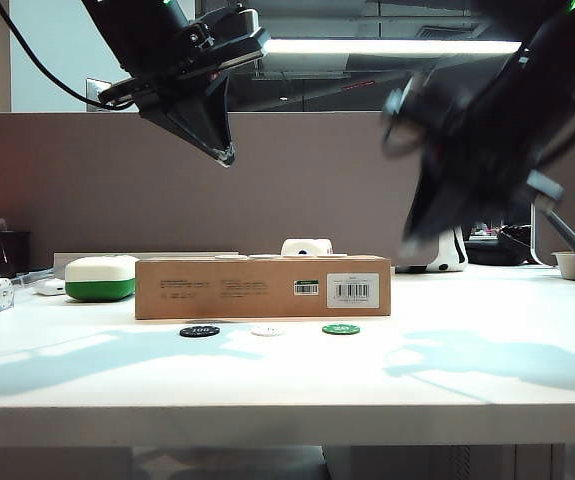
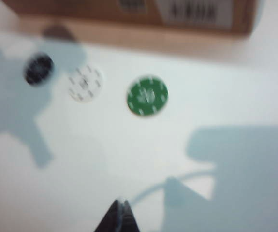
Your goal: Push the chip, whose value equals the sum of all the chip values on the rectangular box, forward next to the box.
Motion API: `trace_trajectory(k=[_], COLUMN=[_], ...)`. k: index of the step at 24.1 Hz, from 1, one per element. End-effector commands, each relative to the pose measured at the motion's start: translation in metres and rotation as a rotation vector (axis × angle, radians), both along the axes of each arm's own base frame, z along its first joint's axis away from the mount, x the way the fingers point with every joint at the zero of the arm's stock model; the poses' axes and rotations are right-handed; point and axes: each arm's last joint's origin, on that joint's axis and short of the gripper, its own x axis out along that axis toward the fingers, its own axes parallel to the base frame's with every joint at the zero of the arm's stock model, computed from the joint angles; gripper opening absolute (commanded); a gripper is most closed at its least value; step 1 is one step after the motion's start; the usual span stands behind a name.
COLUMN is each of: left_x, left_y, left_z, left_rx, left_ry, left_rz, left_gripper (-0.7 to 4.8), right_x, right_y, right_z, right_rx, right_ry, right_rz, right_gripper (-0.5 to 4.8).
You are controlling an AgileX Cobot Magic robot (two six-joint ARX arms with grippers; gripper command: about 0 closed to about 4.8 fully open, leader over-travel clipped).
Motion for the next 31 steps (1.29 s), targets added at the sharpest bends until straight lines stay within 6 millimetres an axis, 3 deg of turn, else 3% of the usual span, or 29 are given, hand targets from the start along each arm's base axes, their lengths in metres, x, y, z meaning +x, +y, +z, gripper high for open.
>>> trace_trajectory(k=[1, 7, 21, 31], left_x=[0.0, 0.0, 0.0, 0.0], left_y=[0.0, 0.0, 0.0, 0.0], left_z=[0.002, 0.003, 0.003, 0.003], left_rx=[-0.008, -0.009, -0.009, -0.009], left_ry=[-0.013, -0.015, -0.016, -0.016], left_rz=[-0.001, -0.001, -0.001, -0.001], left_gripper=[-0.05, -0.05, -0.05, -0.05], right_x=[0.01, 0.02, 0.051, 0.057], right_y=[0.012, 0.029, 0.05, 0.054], right_z=[-0.021, -0.046, -0.049, -0.063], right_rx=[-0.04, -0.092, -0.163, -0.189], right_ry=[0.053, 0.103, 0.038, 0.057], right_rz=[0.043, 0.111, 0.111, 0.131], right_gripper=[-0.05, -0.05, -0.05, -0.05])
